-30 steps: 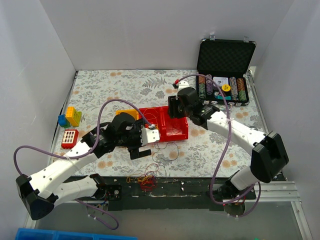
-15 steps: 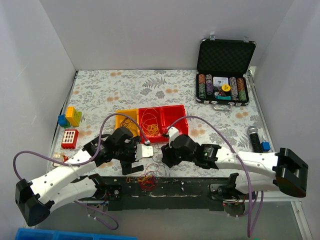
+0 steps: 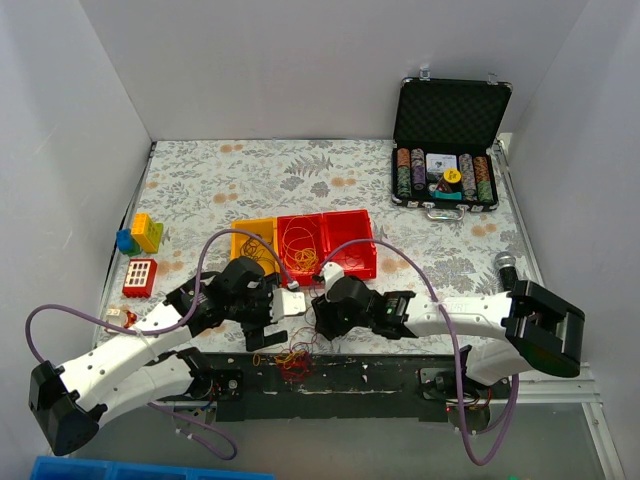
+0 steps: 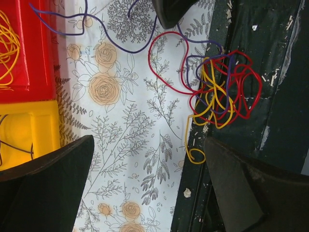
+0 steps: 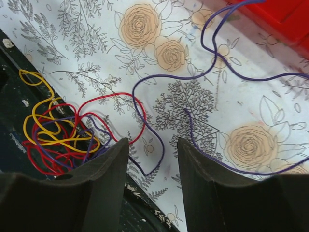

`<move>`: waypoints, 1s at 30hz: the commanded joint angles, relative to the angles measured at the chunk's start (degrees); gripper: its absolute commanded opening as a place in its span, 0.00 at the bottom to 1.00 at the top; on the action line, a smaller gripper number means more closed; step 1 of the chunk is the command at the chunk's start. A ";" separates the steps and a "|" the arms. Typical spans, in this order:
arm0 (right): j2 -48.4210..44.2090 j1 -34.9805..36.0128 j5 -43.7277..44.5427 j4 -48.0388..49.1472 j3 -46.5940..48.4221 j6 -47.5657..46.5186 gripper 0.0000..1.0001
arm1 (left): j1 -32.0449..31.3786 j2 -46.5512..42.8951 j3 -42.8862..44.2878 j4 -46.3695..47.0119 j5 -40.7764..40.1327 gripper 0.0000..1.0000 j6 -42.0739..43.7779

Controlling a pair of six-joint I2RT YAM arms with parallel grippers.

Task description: Untangle the cables

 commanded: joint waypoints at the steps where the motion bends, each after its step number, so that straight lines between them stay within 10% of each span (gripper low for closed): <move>1: 1.20 0.88 -1.75 4.43 -0.66 1.96 0.48 | 0.33 -0.92 -1.27 2.65 1.40 0.98 -0.27; 7: -0.11 0.89 0.44 3.47 -0.93 2.84 0.03 | 0.33 -0.74 -0.75 6.52 -0.35 0.98 -0.36; 21: -17.77 -0.17 14.25 -9.89 1.71 0.55 0.01 | 2.70 1.71 7.33 16.36 -6.42 0.96 -9.76; 25: -19.54 -0.08 7.33 -7.00 -0.66 -0.67 0.37 | 8.92 6.89 14.09 16.02 -2.14 0.96 -14.94; 30: -16.65 0.00 -2.17 -1.65 -4.70 0.02 0.52 | 12.20 11.21 17.37 10.05 5.17 0.98 -10.66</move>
